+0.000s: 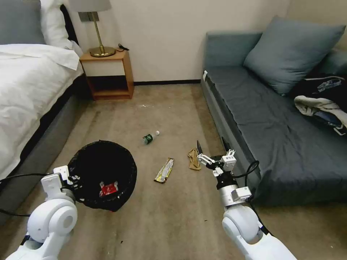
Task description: Pick up the trash bin, then pick up the garbage on the floor and place it into the trash bin.
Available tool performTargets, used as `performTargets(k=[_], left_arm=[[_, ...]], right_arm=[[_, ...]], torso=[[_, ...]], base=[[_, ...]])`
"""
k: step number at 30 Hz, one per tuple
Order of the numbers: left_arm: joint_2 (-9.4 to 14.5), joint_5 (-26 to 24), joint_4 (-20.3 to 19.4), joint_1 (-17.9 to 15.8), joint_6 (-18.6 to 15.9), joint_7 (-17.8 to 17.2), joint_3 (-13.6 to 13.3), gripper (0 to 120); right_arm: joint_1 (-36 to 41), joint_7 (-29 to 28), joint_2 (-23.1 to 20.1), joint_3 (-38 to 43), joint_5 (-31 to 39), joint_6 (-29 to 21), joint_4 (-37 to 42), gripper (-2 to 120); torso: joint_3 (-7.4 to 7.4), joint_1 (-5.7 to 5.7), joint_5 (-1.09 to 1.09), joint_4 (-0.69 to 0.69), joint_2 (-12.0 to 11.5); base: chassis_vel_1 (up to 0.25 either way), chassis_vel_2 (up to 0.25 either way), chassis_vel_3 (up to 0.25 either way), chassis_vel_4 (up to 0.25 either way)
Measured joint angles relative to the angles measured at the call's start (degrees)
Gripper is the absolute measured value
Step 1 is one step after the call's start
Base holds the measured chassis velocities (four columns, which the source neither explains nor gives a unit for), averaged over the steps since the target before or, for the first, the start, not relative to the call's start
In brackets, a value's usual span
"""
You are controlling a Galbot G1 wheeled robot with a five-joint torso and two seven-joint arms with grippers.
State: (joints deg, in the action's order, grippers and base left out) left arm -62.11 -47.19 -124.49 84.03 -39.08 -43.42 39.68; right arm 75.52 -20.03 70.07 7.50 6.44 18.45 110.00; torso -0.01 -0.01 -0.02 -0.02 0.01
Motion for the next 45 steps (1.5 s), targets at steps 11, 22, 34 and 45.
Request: performTargets(k=[11, 22, 34, 45], left_arm=[[-0.81, 0.11, -0.59, 0.55, 0.01, 0.02, -0.32, 1], [-1.18, 0.39, -1.05, 1.07, 0.01, 0.02, -0.27, 1], [-1.06, 0.39, -0.96, 0.81, 0.01, 0.02, -0.06, 1], [-1.15, 0.39, 0.15, 0.27, 0.01, -0.01, -0.57, 1]], right_arm=[[7.07, -0.34, 2.64, -0.2, -3.91, 2.0, -0.38, 100], [8.68, -0.16, 2.79, -0.43, -5.1, 2.05, 0.0, 100], [10.23, -0.34, 3.7, -1.55, -6.53, 1.97, -0.66, 100], [9.7, -0.19, 4.18, -2.68, -6.67, 1.79, -2.18, 100]], torso=[[0.01, 0.0, 0.02, 0.03, 0.0], [0.01, 0.0, 0.01, 0.02, -0.01], [0.01, 0.0, 0.02, 0.03, -0.01], [0.01, 0.0, 0.02, 0.02, -0.01]], base=[[0.0, 0.0, 0.0, 0.0], [0.0, 0.0, 0.0, 0.0], [0.0, 0.0, 0.0, 0.0], [0.0, 0.0, 0.0, 0.0]])
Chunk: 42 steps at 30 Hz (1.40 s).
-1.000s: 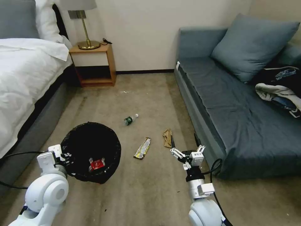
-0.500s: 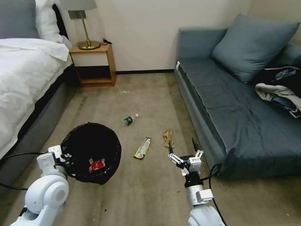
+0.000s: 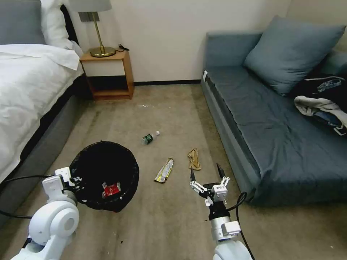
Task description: Pick up the trash bin, then pick up the garbage on the floor and place it into the trash bin.
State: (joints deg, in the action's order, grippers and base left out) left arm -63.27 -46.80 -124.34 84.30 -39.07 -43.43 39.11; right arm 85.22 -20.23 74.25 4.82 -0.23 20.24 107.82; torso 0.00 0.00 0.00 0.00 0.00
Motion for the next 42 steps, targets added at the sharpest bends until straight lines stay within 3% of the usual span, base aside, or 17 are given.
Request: performTargets(k=[24, 42], left_arm=[[1.07, -0.24, 1.59, -2.02, -0.08, -0.13, -1.7, 1], [0.54, -0.24, -0.52, 0.14, -0.09, -0.24, 0.22, 1]], right_arm=[[-1.04, 0.19, 0.02, -1.03, -0.04, 0.19, -2.13, 100], [-0.13, 0.48, -0.35, -1.57, -0.33, 1.35, -1.82, 100]], torso=[[0.0, 0.0, 0.0, 0.0, -0.01], [0.0, 0.0, 0.0, 0.0, -0.01]], base=[[0.0, 0.0, 0.0, 0.0], [-0.014, 0.016, 0.021, -0.016]])
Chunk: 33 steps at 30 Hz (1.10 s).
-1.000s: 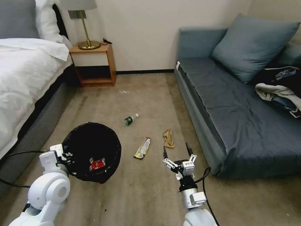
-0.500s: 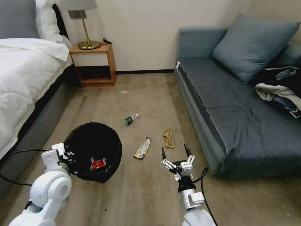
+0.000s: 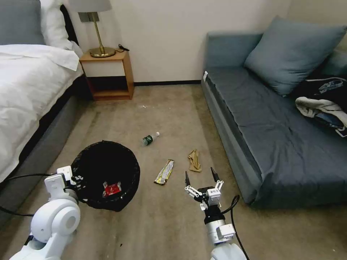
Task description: Pick up the trash bin, then pick up the garbage on the floor and place it into the trash bin.
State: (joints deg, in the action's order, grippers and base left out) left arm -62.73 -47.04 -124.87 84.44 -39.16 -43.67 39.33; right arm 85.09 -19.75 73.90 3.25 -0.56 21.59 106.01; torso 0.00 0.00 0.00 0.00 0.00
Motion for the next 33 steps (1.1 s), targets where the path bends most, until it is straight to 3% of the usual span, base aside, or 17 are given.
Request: performTargets(k=[33], left_arm=[[-0.3, 0.0, -0.14, 0.22, 0.09, 0.0, 0.59, 1]], right_arm=[[0.31, 0.26, -0.07, -0.07, -0.14, 0.83, -0.03, 100]], torso=[[0.0, 0.01, 0.0, -0.01, 0.0]], base=[[-0.098, 0.104, 0.101, -0.1]])
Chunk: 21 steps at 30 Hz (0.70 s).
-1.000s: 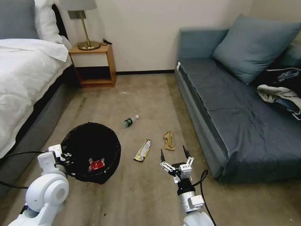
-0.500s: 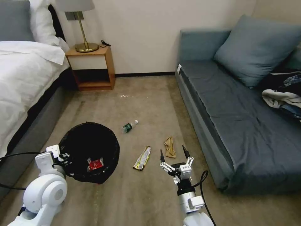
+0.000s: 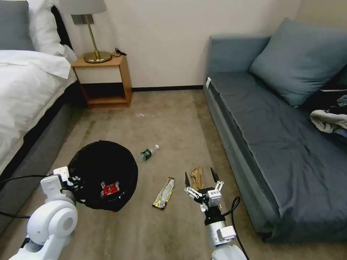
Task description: Pick up the trash bin, then pick up the garbage on the floor and place it into the trash bin.
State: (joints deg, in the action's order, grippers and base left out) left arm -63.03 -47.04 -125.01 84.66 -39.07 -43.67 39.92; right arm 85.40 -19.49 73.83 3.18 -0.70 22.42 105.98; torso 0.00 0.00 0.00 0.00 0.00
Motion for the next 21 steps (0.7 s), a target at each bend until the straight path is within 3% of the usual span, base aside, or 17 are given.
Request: performTargets(k=[21], left_arm=[[-0.43, 0.16, -0.41, 0.43, 0.01, -0.13, -0.07, 1]], right_arm=[[-0.01, -0.38, 0.2, -0.27, -1.37, 2.09, -1.37, 100]], torso=[[0.0, 0.0, 0.0, 0.01, 0.0]], base=[[-0.113, 0.106, 0.108, -0.108]])
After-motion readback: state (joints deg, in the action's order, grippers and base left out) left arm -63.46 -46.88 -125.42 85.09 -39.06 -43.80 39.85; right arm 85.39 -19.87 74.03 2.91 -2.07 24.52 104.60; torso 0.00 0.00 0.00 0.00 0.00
